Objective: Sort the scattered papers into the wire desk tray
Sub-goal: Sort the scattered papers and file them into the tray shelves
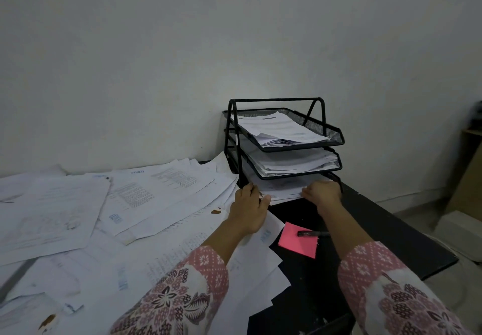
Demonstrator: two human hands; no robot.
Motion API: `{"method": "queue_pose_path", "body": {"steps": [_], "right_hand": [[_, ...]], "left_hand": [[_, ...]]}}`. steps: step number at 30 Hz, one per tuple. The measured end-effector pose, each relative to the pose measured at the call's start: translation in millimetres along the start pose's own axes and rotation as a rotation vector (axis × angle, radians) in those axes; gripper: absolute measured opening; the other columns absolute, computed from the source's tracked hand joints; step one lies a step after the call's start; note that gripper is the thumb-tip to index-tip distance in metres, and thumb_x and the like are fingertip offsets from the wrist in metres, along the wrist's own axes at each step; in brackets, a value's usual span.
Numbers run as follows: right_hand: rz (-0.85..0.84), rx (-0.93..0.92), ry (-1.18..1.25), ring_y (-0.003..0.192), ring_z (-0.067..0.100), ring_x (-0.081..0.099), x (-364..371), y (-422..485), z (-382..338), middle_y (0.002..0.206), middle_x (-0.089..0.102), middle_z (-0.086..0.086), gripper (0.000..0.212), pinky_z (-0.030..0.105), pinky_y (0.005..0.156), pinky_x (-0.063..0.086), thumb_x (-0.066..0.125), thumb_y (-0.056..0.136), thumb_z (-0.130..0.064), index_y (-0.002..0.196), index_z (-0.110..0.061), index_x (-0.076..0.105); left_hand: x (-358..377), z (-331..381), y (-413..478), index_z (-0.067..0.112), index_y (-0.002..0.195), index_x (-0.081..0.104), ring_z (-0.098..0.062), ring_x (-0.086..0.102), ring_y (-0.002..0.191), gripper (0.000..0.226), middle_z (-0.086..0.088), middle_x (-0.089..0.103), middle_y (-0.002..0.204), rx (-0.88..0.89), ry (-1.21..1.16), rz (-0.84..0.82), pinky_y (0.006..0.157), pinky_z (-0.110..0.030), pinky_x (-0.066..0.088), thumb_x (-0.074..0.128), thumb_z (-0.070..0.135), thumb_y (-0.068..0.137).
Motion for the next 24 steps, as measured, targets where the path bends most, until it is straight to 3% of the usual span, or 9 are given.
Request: {"method": "queue_pose_path", "body": {"steps": [3,5,6,8,12,17,19,22,24], "right_hand": [[-0.029,-0.008,0.068,0.097,0.04,0.062,10,-11,0,0.113,0.056,0.032,0.033,0.036,0.081,0.052,0.04,0.091,0.008,0.122,0.009,0.049],[-0.055,-0.044,0.058,0.086,0.035,0.06,19,-22,-1,0.103,0.055,0.027,0.031,0.035,0.079,0.053,0.042,0.09,0.008,0.118,0.004,0.052],[-0.077,-0.065,0.039,0.078,0.03,0.059,24,-27,1,0.099,0.054,0.023,0.029,0.034,0.074,0.054,0.043,0.089,0.009,0.115,0.002,0.053],[-0.136,-0.094,0.018,0.064,0.021,0.055,35,-42,2,0.09,0.054,0.017,0.024,0.029,0.062,0.054,0.045,0.088,0.008,0.108,-0.001,0.054],[-0.322,-0.132,-0.167,0.059,0.017,0.054,64,-76,10,0.078,0.057,0.012,0.015,0.023,0.051,0.051,0.051,0.088,0.005,0.099,-0.004,0.056],[-0.515,-0.272,-0.511,0.066,0.013,0.056,98,-112,29,0.082,0.06,0.007,0.003,0.026,0.062,0.05,0.061,0.086,-0.005,0.089,-0.006,0.059],[-0.552,-0.367,-0.655,0.078,0.015,0.059,118,-123,41,0.086,0.06,0.004,0.003,0.028,0.071,0.049,0.063,0.086,-0.011,0.086,-0.009,0.061],[-0.564,-0.489,-0.832,0.1,0.02,0.058,144,-136,57,0.104,0.063,0.006,0.02,0.023,0.076,0.044,0.062,0.087,-0.017,0.103,-0.006,0.064],[-0.547,-0.54,-0.94,0.11,0.023,0.054,159,-143,67,0.118,0.059,0.008,0.028,0.028,0.086,0.044,0.058,0.088,-0.022,0.113,-0.008,0.061]], "left_hand": [[-13,-1,-1,0.002,0.122,0.054,-0.028,0.039,0.125,0.065,-0.014,0.048,0.131,0.027,-0.044,-0.048,0.106,-0.039,0.029,0.023,0.051,0.092],[-26,-5,-7,-0.002,0.099,0.058,-0.026,0.05,0.106,0.06,-0.014,0.058,0.109,0.04,-0.127,-0.042,0.091,-0.032,0.034,0.027,0.049,0.091],[-34,-9,-13,0.0,0.1,0.059,-0.024,0.05,0.104,0.049,-0.013,0.058,0.109,0.044,-0.153,-0.048,0.088,-0.027,0.033,0.034,0.041,0.096],[-50,-26,-24,0.002,0.125,0.054,-0.022,0.045,0.121,0.035,-0.011,0.051,0.13,0.067,-0.146,-0.009,0.097,-0.02,0.028,0.042,0.024,0.1],[-78,-71,-50,0.007,0.134,0.048,-0.021,0.043,0.127,0.041,-0.008,0.046,0.139,0.047,-0.09,0.08,0.104,-0.025,0.03,0.052,0.022,0.095],[-110,-128,-90,0.017,0.126,0.055,-0.021,0.042,0.127,0.035,-0.003,0.051,0.134,-0.075,0.083,0.178,0.105,-0.029,0.029,0.057,0.023,0.092],[-122,-146,-109,0.017,0.126,0.055,-0.021,0.041,0.127,0.036,-0.003,0.051,0.135,-0.139,0.137,0.22,0.104,-0.03,0.03,0.058,0.023,0.09],[-133,-167,-128,0.019,0.131,0.051,-0.02,0.037,0.129,0.047,-0.001,0.046,0.139,-0.219,0.237,0.221,0.105,-0.031,0.031,0.061,0.035,0.088],[-137,-178,-135,0.017,0.135,0.047,-0.019,0.036,0.132,0.058,-0.001,0.042,0.143,-0.238,0.278,0.201,0.106,-0.031,0.029,0.062,0.044,0.086]]}}
Point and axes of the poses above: each hand's wrist, its own y-axis towards the middle knuckle, its own x-axis out of the palm, z = x × y, the point moved 1 cm from there along y, towards the middle knuckle
